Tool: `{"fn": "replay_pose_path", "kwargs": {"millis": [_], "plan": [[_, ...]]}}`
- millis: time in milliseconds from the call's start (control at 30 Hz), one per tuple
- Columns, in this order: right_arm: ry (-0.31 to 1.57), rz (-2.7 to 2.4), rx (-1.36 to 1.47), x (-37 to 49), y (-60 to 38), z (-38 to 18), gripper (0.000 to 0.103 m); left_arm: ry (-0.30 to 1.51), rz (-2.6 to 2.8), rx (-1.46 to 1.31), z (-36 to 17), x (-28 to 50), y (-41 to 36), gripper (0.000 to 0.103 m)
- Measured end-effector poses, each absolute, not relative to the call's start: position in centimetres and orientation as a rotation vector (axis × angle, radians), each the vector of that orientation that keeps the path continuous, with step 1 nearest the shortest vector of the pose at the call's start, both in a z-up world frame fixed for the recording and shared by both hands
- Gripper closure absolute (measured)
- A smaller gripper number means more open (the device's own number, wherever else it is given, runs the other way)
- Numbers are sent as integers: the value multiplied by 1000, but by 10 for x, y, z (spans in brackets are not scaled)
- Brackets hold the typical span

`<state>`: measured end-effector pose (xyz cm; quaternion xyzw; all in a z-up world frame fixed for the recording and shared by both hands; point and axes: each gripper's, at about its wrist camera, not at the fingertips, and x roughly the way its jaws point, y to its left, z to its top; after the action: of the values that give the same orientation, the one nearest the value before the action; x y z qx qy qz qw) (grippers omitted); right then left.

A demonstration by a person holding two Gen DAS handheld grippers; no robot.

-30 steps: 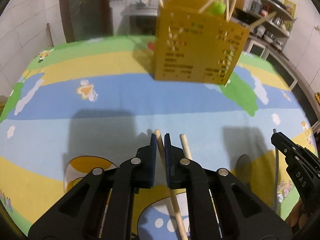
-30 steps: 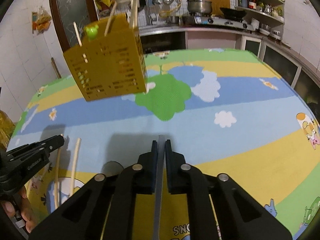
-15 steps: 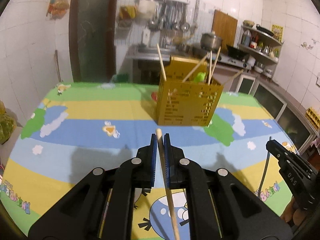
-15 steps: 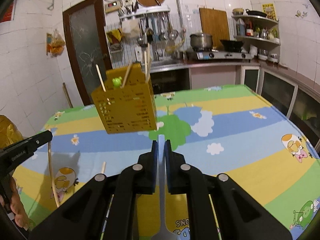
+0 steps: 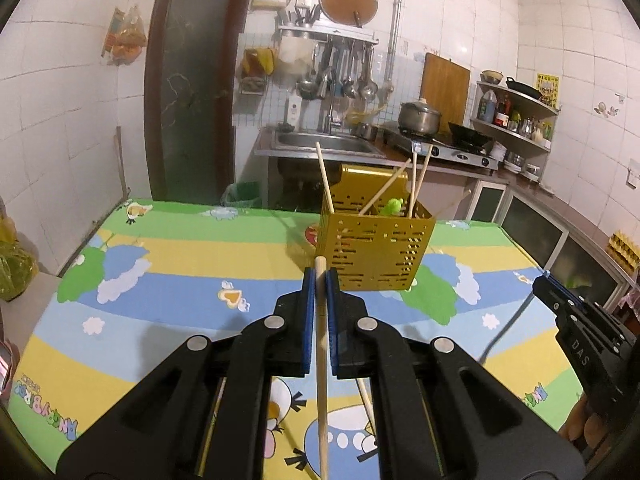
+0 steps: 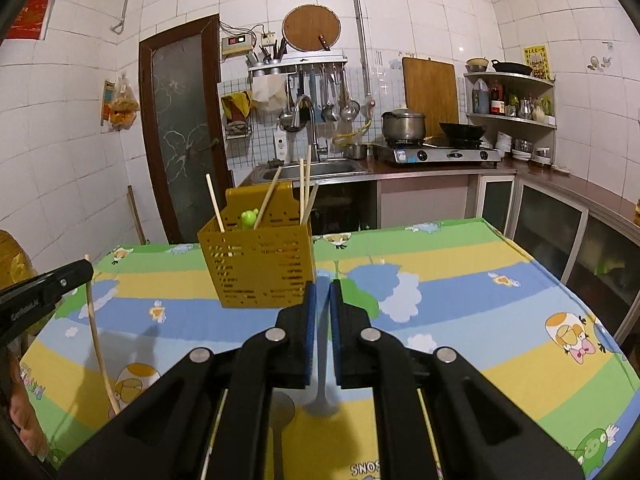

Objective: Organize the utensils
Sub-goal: 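Carry both chopsticks up and drop them into the yellow basket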

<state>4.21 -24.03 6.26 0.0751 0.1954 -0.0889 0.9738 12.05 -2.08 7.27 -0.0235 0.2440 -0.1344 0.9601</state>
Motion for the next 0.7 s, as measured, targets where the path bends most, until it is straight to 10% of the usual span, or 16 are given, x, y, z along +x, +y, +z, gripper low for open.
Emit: {"fn": "replay_pose_path", "kwargs": {"millis": [700], "plan": [[331, -157, 114, 73, -245, 104, 96, 349, -239, 22, 126, 147, -50, 99]]}}
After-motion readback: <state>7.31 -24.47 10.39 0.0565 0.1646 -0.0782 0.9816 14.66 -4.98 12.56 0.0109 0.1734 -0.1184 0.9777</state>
